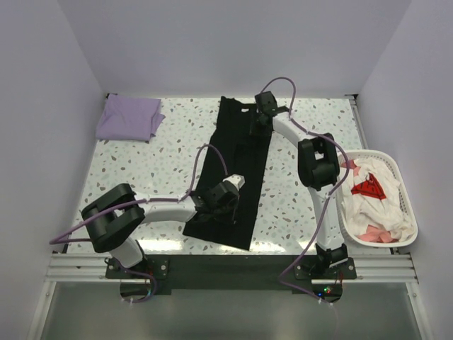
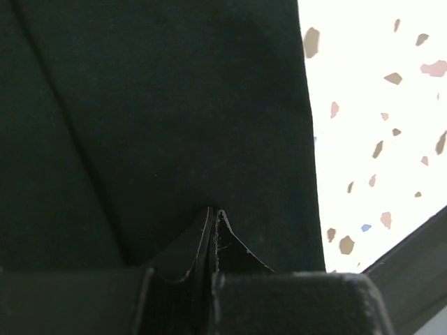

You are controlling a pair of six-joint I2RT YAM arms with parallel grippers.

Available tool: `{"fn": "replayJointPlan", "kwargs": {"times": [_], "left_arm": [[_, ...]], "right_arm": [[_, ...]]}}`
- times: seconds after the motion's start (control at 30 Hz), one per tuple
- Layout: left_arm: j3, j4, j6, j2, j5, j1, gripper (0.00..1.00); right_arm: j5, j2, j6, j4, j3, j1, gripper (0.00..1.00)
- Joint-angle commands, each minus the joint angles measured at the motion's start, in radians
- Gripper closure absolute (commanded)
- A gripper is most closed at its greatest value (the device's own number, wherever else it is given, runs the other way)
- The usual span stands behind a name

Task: Fold and stack the t-shirts
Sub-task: Fold the tshirt

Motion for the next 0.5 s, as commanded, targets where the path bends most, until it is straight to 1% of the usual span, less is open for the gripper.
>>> {"fn": "replayJointPlan", "kwargs": {"times": [0.0, 0.13, 0.2, 0.23, 0.27, 0.3, 0.33, 0.37, 0.4, 0.43, 0.47], "left_arm": [[0.035, 0.056, -0.036, 0.041, 0.033, -0.025, 1.00], [0.075, 0.098, -0.053, 0.071, 0.073, -0.030, 1.00], [0.088, 0.110, -0.058, 0.082, 0.093, -0.030, 1.00], [0.102, 0.116, -0.062, 0.084, 0.098, -0.030, 0.97], [0.113, 0.118, -0.062, 0.088, 0.105, -0.030, 0.96], [0.124, 0.118, -0.061, 0.090, 0.112, -0.030, 0.96], [0.144, 0.118, -0.059, 0.090, 0.116, -0.030, 0.93], [0.157, 0.119, -0.055, 0.085, 0.119, -0.030, 0.91], [0.158, 0.119, -0.055, 0.079, 0.121, -0.030, 0.91], [0.165, 0.118, -0.047, 0.075, 0.119, -0.028, 0.87], [0.168, 0.115, -0.042, 0.056, 0.118, -0.024, 0.85]], "right_arm": [[0.032, 0.038, -0.020, -0.031, 0.062, 0.004, 0.68], [0.038, 0.111, -0.038, -0.058, 0.140, 0.004, 0.67], [0.037, 0.128, -0.054, -0.066, 0.162, 0.004, 0.64], [0.040, 0.138, -0.057, -0.066, 0.179, 0.004, 0.62], [0.038, 0.151, -0.061, -0.068, 0.188, 0.004, 0.59], [0.038, 0.159, -0.069, -0.074, 0.199, 0.004, 0.57], [0.037, 0.162, -0.077, -0.075, 0.219, 0.004, 0.55], [0.028, 0.158, -0.086, -0.081, 0.225, 0.002, 0.51], [0.025, 0.152, -0.089, -0.085, 0.231, 0.004, 0.48], [0.020, 0.142, -0.092, -0.085, 0.239, 0.005, 0.45], [0.011, 0.129, -0.093, -0.088, 0.245, 0.004, 0.40]]}}
